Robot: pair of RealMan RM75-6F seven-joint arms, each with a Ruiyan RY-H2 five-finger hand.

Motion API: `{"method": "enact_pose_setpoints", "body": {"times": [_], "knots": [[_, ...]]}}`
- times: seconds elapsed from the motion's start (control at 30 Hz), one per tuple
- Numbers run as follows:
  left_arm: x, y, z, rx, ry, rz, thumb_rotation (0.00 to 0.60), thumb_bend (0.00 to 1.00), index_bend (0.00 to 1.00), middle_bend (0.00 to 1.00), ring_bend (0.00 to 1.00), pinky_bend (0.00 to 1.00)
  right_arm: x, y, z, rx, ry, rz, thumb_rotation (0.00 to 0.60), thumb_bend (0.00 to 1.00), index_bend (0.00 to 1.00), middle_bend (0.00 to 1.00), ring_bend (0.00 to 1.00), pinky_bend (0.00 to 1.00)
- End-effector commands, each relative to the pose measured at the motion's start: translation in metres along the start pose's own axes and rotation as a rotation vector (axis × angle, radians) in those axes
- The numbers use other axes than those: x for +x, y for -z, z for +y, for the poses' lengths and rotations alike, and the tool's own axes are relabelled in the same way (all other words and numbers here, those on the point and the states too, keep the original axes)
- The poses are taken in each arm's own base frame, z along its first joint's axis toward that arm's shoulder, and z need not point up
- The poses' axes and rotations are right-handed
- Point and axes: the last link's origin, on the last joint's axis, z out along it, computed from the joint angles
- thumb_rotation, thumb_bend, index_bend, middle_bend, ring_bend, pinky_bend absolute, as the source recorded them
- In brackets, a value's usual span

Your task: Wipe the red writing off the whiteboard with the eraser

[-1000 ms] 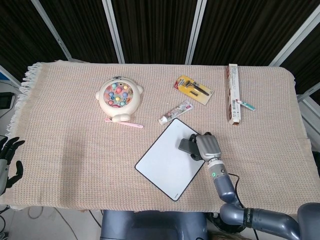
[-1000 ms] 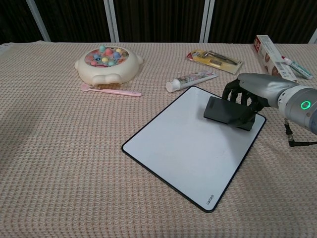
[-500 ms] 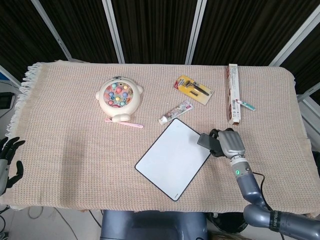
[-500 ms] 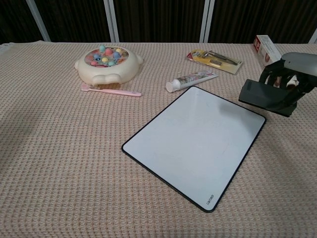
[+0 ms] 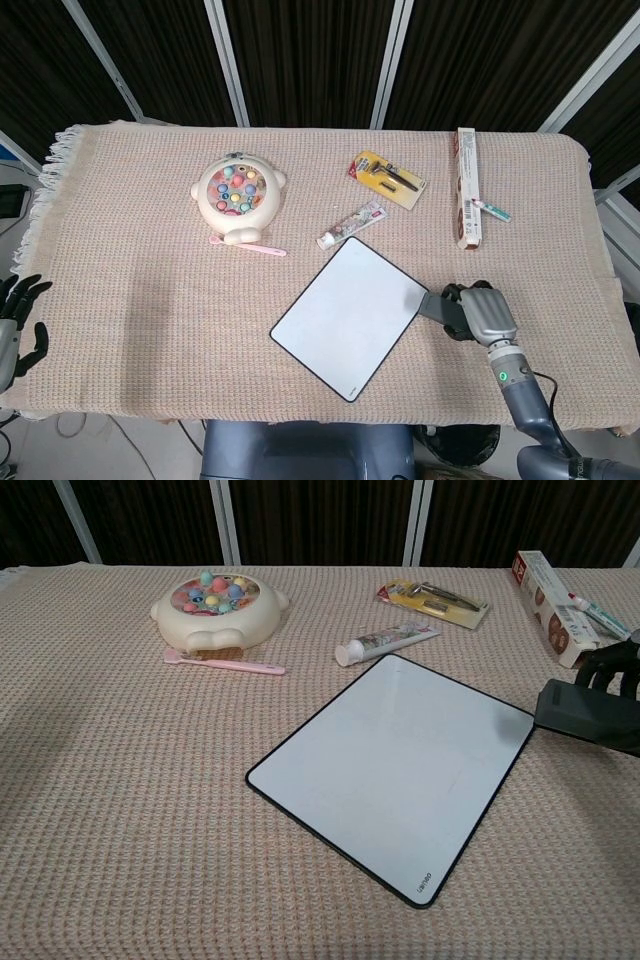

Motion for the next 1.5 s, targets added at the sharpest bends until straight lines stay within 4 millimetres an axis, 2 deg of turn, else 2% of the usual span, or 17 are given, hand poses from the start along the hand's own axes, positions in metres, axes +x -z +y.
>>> {"method": "enact_pose_setpoints", "body": {"times": [0.03,0.3,0.53,0.63,0.77,0.83,0.97,1.1,1.23,1.43,1.5], "knots": [[0.000,0.000,0.000,0.001,0.001,0.001,0.600,0.64,0.16,0.09,0.02,0.01,-0.003,0.001,0.009,-0.009,0.020,-0.017,0.600,0.43,0.50,0.49,0.48,0.24],[-0.001,0.000,0.000,0.001,0.001,-0.001,0.600,0.64,0.16,0.09,0.02,0.01,-0.001,-0.004,0.037,0.028,0.106,-0.083,0.600,0.42,0.50,0.48,0.47,0.24],[-0.001,0.000,0.001,0.001,-0.002,-0.002,0.600,0.64,0.16,0.09,0.02,0.01,0.004,-0.006,0.054,0.055,0.094,-0.071,0.600,0.42,0.49,0.45,0.45,0.23],[-0.001,0.000,0.001,0.000,-0.003,-0.002,0.600,0.64,0.16,0.09,0.02,0.01,0.003,-0.007,0.059,0.055,0.099,-0.082,0.600,0.39,0.40,0.38,0.40,0.21],[-0.001,0.001,0.001,0.001,-0.004,-0.001,0.600,0.64,0.16,0.09,0.02,0.01,0.001,-0.004,0.064,0.050,0.116,-0.139,0.600,0.21,0.16,0.23,0.25,0.19],[-0.002,0.001,0.001,0.002,-0.005,-0.003,0.600,0.64,0.16,0.09,0.02,0.01,0.002,-0.004,0.066,0.042,0.114,-0.153,0.600,0.16,0.09,0.18,0.21,0.19],[-0.002,0.001,0.001,0.006,-0.006,-0.004,0.600,0.64,0.16,0.09,0.02,0.01,0.004,-0.005,0.067,0.024,0.107,-0.159,0.600,0.11,0.00,0.07,0.11,0.18],[-0.001,0.001,0.001,0.008,-0.005,-0.001,0.600,0.64,0.16,0.09,0.02,0.01,0.012,-0.003,0.067,0.012,0.107,-0.153,0.600,0.10,0.00,0.01,0.07,0.17],[-0.001,0.001,0.001,0.009,-0.005,0.000,0.600,0.64,0.16,0.09,0.02,0.01,0.031,0.008,0.063,0.010,0.093,-0.046,0.600,0.10,0.00,0.00,0.07,0.17],[0.000,0.001,0.000,0.010,-0.004,0.002,0.600,0.64,0.16,0.09,0.02,0.01,0.058,0.039,0.062,0.009,0.084,0.084,0.600,0.10,0.00,0.00,0.07,0.17],[0.000,0.001,0.000,0.009,-0.003,0.002,0.600,0.64,0.16,0.09,0.02,0.01,0.064,0.056,0.067,-0.012,0.088,0.136,0.600,0.10,0.00,0.00,0.07,0.17]]}}
